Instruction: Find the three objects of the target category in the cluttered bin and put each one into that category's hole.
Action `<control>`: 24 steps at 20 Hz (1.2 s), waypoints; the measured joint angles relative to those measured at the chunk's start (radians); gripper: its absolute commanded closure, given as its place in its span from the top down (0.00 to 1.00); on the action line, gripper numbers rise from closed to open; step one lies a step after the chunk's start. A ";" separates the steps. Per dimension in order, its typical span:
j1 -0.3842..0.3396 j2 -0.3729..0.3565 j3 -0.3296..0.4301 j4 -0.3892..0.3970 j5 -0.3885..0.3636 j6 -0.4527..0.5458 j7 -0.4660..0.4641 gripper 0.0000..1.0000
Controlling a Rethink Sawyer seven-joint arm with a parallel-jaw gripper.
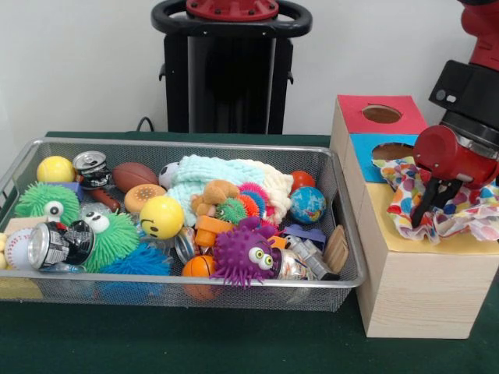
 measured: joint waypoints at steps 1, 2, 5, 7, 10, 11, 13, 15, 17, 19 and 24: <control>-0.001 0.000 0.001 0.000 0.000 0.000 0.000 0.00; -0.005 -0.001 0.003 0.000 0.001 0.001 0.000 0.00; -0.009 -0.003 0.008 0.000 0.004 0.003 0.000 0.00; -0.010 -0.003 0.008 0.000 0.005 0.004 0.000 0.00; -0.009 -0.003 0.008 0.000 0.004 0.004 0.000 0.00; -0.008 -0.003 0.008 0.000 0.004 0.004 0.000 0.00; -0.008 -0.003 0.008 0.000 0.006 0.004 0.000 0.00; -0.009 -0.003 0.008 0.001 0.011 0.004 0.000 0.00; -0.011 -0.003 0.007 0.002 0.022 0.005 0.000 0.00; -0.017 -0.004 0.007 0.004 0.046 0.006 0.000 0.00; -0.044 -0.005 0.007 0.013 0.156 0.023 0.006 0.00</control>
